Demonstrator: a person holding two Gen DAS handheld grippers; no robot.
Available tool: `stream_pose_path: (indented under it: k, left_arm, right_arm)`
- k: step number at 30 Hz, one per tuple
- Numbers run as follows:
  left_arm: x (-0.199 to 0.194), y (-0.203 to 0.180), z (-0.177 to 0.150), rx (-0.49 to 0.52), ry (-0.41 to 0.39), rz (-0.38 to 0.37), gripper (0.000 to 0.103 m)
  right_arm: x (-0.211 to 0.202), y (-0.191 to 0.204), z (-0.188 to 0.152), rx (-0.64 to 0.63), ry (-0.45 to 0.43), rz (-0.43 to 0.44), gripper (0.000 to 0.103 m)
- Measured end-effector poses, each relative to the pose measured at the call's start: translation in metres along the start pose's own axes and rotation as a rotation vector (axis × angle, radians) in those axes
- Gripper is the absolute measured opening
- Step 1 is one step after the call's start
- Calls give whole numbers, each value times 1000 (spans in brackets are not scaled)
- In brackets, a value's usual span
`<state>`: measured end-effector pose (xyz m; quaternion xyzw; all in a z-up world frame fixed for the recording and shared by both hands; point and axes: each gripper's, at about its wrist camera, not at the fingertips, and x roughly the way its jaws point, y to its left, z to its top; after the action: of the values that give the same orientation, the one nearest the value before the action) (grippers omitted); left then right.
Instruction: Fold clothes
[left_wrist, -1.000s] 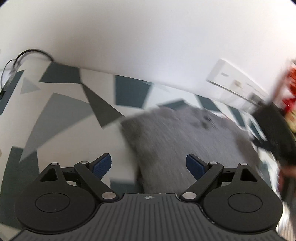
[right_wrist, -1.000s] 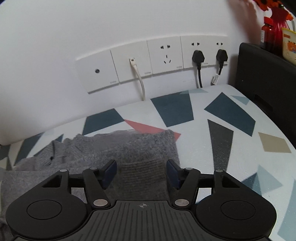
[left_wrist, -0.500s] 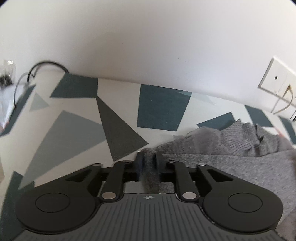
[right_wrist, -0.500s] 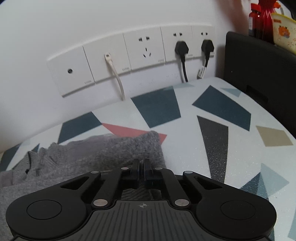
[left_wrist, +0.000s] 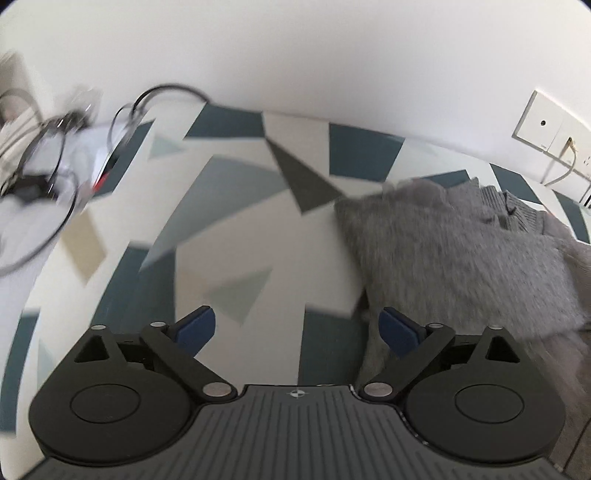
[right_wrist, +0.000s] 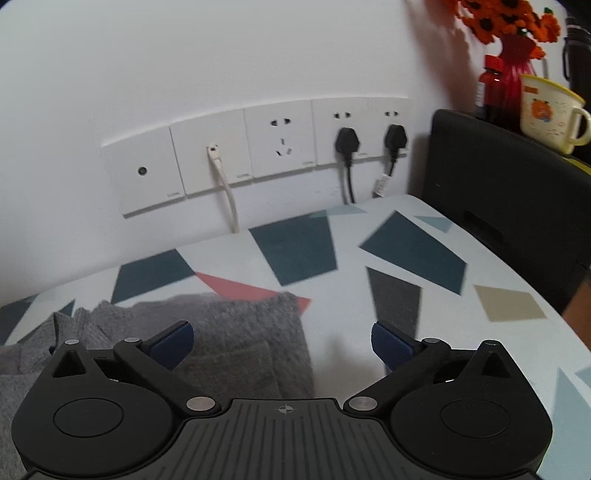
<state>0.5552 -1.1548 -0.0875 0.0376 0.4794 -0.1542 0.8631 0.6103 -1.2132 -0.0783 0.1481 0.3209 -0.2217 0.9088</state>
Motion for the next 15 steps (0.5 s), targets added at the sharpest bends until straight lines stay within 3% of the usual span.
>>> stream_pose_path:
  k: [4, 7, 13, 15]
  left_arm:
    - [-18, 5, -36, -45, 37, -31, 99]
    - [-24, -3, -62, 18, 61, -54, 99]
    - [-51, -21, -127, 182, 19, -11, 99]
    - [-59, -23, -151, 221, 0, 8, 99]
  right_arm:
    - [-27, -21, -8, 65, 61, 71, 102]
    - [-57, -34, -25, 72, 70, 158, 102]
    - [-128, 6, -93, -199, 70, 360, 96]
    - [-136, 23, -114, -262, 86, 404, 84]
